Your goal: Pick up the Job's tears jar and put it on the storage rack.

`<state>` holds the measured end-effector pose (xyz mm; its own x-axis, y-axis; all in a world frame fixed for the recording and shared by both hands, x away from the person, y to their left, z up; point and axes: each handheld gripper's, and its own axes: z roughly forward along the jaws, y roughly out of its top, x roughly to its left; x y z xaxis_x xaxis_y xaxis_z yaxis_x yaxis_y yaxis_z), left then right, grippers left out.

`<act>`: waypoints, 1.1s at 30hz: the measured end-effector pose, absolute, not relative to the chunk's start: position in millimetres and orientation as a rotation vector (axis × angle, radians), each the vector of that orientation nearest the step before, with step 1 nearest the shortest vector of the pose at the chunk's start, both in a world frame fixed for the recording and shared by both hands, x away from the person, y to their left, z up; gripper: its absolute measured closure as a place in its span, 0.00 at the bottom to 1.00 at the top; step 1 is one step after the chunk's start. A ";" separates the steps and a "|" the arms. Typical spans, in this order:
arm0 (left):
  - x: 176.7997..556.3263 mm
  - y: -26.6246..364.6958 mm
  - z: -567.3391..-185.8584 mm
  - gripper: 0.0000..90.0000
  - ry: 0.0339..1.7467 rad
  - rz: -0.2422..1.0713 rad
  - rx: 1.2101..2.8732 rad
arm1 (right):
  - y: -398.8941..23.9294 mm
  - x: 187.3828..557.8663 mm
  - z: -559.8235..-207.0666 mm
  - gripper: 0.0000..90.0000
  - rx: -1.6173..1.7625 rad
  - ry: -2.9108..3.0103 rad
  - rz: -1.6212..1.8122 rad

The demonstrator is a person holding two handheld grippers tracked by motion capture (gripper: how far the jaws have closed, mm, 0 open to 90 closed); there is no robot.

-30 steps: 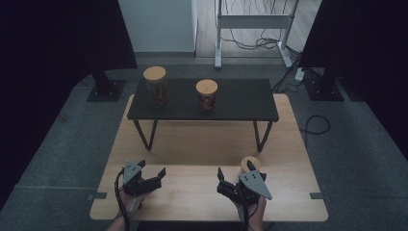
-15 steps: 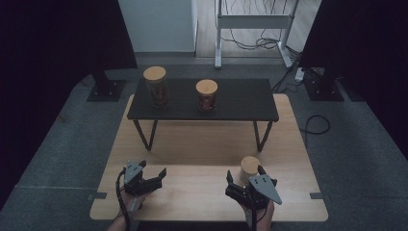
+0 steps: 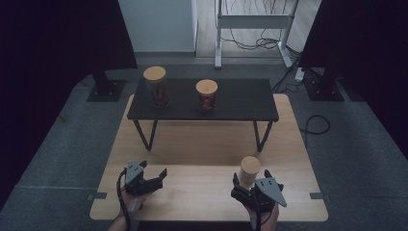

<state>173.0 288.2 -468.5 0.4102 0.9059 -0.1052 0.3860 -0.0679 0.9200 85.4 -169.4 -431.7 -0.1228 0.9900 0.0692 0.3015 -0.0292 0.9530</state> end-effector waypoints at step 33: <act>175.1 285.7 -469.6 0.10 1.153 0.642 1.667 | -177.1 122.0 -448.4 0.00 1.518 1.638 1.049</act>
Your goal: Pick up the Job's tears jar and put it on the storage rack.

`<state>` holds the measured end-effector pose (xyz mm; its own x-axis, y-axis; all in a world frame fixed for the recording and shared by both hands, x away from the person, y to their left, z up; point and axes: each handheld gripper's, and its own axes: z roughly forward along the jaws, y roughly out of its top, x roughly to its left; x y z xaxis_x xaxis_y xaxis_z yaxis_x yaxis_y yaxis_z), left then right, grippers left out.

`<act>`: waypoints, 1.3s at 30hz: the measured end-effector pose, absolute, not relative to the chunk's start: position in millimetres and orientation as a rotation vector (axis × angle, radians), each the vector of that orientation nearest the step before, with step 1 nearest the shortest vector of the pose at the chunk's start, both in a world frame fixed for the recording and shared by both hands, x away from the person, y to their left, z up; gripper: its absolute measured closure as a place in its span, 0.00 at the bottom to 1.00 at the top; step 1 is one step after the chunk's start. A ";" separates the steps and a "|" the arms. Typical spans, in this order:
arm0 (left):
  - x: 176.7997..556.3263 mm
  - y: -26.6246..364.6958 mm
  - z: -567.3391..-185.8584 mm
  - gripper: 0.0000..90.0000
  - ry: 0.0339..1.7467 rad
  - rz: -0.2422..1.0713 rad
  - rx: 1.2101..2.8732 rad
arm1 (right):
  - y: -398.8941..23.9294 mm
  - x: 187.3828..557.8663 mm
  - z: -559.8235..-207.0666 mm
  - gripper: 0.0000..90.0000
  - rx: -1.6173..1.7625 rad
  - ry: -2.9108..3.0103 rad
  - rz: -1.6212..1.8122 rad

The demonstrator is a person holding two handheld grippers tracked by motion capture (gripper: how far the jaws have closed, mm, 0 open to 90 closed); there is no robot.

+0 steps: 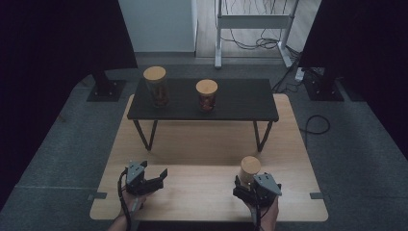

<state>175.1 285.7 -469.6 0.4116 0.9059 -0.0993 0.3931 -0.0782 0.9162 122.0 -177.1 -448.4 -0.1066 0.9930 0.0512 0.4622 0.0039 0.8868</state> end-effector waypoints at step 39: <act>175.2 282.0 -470.1 0.10 1.157 0.651 1.673 | -177.8 164.1 -457.9 0.00 1.577 1.708 0.968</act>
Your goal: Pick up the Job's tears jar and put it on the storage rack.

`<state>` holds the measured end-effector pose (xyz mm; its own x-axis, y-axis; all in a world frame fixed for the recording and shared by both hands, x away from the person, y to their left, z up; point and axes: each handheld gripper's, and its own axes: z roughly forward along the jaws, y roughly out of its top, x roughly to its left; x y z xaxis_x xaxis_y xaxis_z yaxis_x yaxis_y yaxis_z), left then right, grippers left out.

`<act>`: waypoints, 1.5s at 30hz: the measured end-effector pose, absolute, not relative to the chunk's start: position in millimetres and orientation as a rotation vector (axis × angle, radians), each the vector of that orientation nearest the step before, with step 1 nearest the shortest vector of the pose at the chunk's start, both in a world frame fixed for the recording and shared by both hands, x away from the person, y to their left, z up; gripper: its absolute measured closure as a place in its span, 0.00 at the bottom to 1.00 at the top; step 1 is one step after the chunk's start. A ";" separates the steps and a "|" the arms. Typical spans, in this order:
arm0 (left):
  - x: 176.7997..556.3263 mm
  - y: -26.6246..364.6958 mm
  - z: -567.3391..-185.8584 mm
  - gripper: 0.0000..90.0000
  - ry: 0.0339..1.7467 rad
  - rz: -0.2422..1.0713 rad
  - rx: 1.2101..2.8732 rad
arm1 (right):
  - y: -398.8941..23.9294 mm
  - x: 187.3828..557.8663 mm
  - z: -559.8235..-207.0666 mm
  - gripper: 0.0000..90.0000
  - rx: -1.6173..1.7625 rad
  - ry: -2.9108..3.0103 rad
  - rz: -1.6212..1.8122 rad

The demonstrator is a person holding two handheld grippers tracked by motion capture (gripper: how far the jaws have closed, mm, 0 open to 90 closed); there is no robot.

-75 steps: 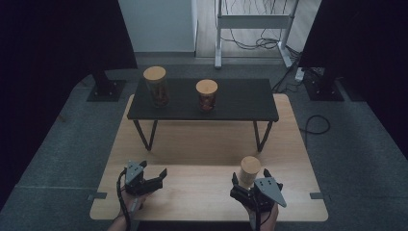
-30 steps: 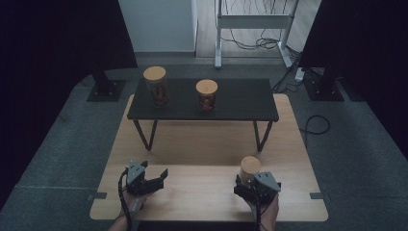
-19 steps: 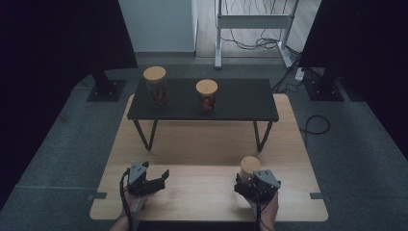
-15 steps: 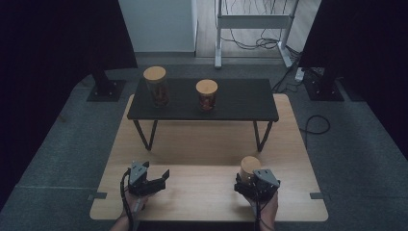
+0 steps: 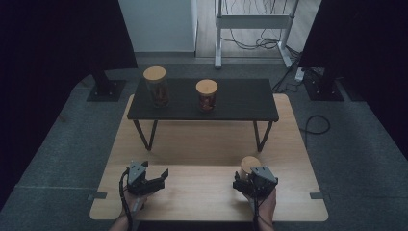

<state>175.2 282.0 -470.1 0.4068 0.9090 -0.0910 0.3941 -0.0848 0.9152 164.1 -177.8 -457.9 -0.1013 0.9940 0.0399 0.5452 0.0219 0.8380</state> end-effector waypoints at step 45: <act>178.1 284.9 -471.2 0.10 1.171 0.653 1.677 | -174.3 191.3 -469.1 0.00 1.584 1.730 0.941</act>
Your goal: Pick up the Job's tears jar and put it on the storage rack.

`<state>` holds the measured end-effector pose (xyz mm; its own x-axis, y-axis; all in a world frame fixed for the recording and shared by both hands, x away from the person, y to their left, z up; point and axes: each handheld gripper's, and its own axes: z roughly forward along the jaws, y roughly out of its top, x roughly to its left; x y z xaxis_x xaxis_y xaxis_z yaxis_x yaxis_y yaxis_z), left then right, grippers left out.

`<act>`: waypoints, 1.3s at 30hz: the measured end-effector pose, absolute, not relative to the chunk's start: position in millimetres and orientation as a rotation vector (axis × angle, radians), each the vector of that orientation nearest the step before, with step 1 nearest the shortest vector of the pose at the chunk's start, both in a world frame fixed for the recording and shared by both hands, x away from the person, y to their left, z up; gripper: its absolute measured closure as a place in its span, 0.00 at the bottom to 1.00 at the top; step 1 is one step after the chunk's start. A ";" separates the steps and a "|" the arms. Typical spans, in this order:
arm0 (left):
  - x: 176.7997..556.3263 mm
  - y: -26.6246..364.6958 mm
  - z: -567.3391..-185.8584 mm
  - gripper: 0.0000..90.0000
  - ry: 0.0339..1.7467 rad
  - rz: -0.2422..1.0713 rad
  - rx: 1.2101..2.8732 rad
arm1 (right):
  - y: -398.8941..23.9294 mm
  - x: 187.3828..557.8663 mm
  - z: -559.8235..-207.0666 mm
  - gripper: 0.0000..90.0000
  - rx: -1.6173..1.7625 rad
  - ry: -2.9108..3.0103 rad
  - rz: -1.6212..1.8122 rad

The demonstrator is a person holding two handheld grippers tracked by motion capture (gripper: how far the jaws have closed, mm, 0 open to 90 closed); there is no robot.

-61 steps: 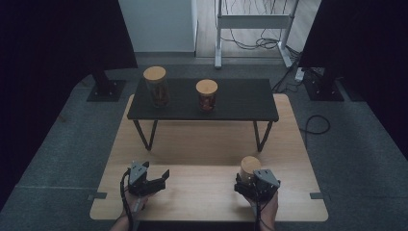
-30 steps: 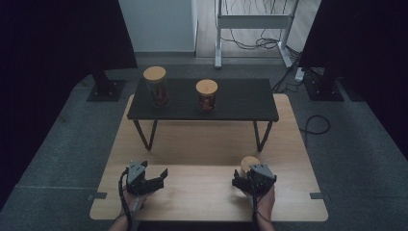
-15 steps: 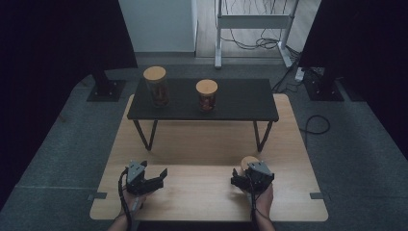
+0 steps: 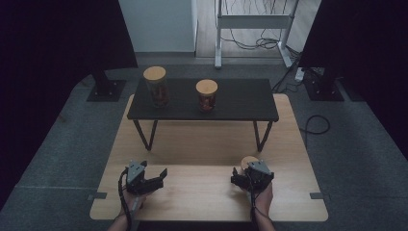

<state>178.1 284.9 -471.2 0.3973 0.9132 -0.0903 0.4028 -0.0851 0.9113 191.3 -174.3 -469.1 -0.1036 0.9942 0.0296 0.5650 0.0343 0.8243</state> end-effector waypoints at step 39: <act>178.0 286.2 -471.2 0.10 1.173 0.653 1.675 | -166.2 189.0 -481.3 0.28 1.572 1.644 0.941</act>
<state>178.0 286.2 -471.2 0.3961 0.9136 -0.0912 0.4033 -0.0839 0.9112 189.0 -166.2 -481.3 -0.0527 0.9985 0.0143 0.5182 0.0151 0.8551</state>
